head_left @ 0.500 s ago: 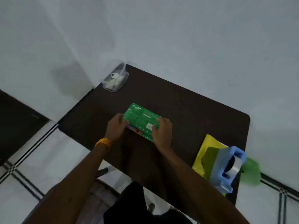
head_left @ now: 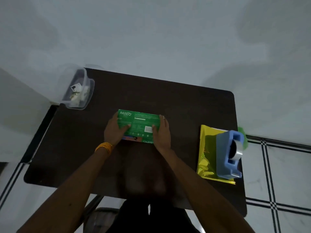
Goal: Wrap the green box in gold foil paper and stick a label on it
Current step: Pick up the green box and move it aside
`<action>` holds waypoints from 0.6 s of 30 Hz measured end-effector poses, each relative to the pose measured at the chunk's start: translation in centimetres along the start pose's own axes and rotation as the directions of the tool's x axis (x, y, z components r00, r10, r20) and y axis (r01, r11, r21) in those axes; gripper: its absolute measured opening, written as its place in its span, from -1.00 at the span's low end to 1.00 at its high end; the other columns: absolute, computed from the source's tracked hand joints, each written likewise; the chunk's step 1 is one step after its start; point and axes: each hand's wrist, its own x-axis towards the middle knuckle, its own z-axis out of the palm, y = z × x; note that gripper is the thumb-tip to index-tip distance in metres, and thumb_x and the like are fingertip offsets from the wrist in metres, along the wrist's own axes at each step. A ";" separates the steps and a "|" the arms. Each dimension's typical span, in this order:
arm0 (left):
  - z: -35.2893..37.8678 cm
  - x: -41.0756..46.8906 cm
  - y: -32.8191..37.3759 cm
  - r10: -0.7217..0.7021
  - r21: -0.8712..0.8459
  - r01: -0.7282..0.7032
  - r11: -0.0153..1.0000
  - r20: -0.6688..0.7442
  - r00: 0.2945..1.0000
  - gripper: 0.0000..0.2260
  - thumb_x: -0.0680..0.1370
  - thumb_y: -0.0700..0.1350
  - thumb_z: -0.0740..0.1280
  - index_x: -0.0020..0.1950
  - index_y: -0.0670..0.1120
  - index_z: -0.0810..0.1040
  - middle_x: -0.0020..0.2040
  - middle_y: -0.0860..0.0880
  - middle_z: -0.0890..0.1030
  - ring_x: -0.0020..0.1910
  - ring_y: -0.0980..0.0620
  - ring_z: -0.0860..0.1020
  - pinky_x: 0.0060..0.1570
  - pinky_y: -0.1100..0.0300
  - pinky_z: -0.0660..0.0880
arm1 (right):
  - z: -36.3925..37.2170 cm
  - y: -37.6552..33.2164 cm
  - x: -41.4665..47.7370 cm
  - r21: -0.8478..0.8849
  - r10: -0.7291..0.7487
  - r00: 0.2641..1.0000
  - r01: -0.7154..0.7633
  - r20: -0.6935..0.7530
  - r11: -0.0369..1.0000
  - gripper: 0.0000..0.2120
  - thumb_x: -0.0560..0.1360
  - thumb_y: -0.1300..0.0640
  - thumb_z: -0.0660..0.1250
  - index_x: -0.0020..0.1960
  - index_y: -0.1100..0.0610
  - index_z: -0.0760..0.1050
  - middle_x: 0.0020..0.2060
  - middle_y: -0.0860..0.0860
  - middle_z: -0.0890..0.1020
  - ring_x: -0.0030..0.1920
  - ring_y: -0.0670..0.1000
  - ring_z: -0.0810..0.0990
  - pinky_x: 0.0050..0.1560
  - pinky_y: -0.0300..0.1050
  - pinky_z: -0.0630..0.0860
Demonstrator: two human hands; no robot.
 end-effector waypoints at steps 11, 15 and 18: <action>1.8 7.4 2.0 0.121 0.027 -0.122 0.992 0.018 0.992 -0.32 0.60 0.09 0.28 0.60 -0.04 0.01 0.50 -0.16 0.29 0.42 -0.19 0.36 0.36 -0.21 0.34 | 0.3 -0.6 8.7 0.050 -0.023 0.994 0.029 -0.107 0.998 -0.48 0.68 0.11 0.15 0.61 0.08 0.15 0.57 0.15 0.19 0.54 0.12 0.23 0.47 -0.02 0.23; 1.9 8.8 1.1 0.211 -0.103 -0.209 0.973 0.012 0.977 -0.52 0.49 0.14 0.30 0.29 0.01 0.20 0.29 -0.09 0.49 0.17 -0.08 0.56 0.18 -0.16 0.51 | 1.1 0.3 8.8 0.073 -0.037 0.983 0.051 -0.182 0.996 -0.51 0.67 0.07 0.16 0.59 0.02 0.21 0.54 0.11 0.27 0.48 0.11 0.33 0.45 0.09 0.34; 1.9 10.4 0.3 0.244 -0.181 -0.237 0.955 0.022 0.969 -0.56 0.50 0.05 0.34 0.22 -0.01 0.17 0.16 -0.10 0.54 0.05 -0.08 0.60 0.11 -0.16 0.54 | 1.5 0.1 8.8 0.074 -0.042 0.967 0.063 -0.253 0.995 -0.52 0.67 0.08 0.18 0.57 0.03 0.26 0.50 0.09 0.34 0.41 0.09 0.42 0.40 0.02 0.39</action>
